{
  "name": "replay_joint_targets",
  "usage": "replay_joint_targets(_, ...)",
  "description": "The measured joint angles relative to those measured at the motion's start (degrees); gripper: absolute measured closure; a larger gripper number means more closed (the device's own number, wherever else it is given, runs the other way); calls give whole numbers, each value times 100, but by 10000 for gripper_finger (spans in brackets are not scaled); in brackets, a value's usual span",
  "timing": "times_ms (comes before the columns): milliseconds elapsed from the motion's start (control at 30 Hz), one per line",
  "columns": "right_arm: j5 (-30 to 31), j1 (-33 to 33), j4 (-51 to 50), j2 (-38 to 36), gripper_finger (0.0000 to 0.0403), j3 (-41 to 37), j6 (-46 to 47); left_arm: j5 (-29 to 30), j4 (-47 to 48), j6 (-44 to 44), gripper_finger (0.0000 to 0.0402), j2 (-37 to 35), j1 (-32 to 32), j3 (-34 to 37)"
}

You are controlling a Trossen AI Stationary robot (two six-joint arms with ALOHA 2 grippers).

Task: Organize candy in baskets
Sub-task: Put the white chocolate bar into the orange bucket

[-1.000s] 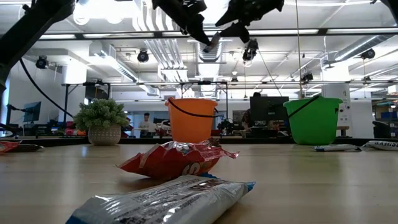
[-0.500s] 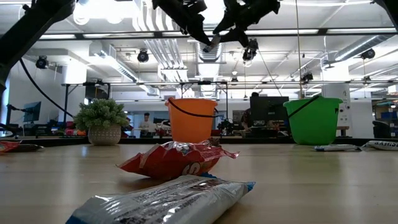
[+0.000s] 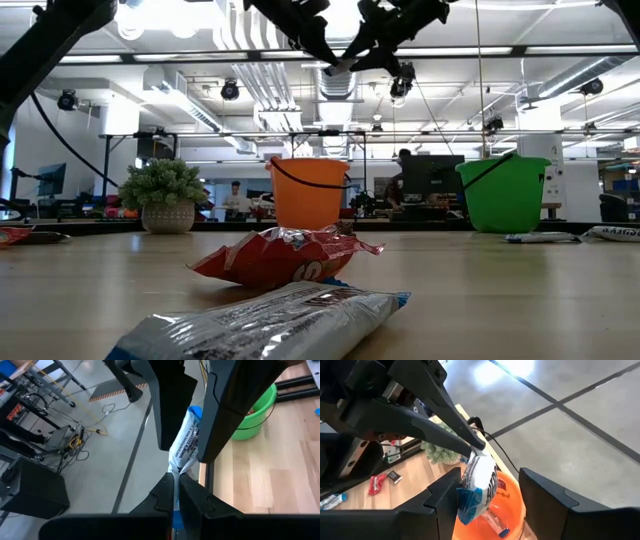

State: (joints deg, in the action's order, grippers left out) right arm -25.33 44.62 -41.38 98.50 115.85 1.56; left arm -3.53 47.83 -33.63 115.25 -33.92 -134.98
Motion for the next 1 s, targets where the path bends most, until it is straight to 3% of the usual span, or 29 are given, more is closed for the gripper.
replay_joint_targets(200, -36, -13, 25, 2, 237, -32, -2, -3, -83, -20, 401, -1, 12, 0)
replay_joint_targets(600, -58, -13, 261, 7, 379, -127, 215, -31, -155, -22, 401, -11, 8, 0)
replay_joint_targets(1000, -149, -13, 233, 9, 386, -127, 142, 24, -64, -24, 401, -11, 12, -2)
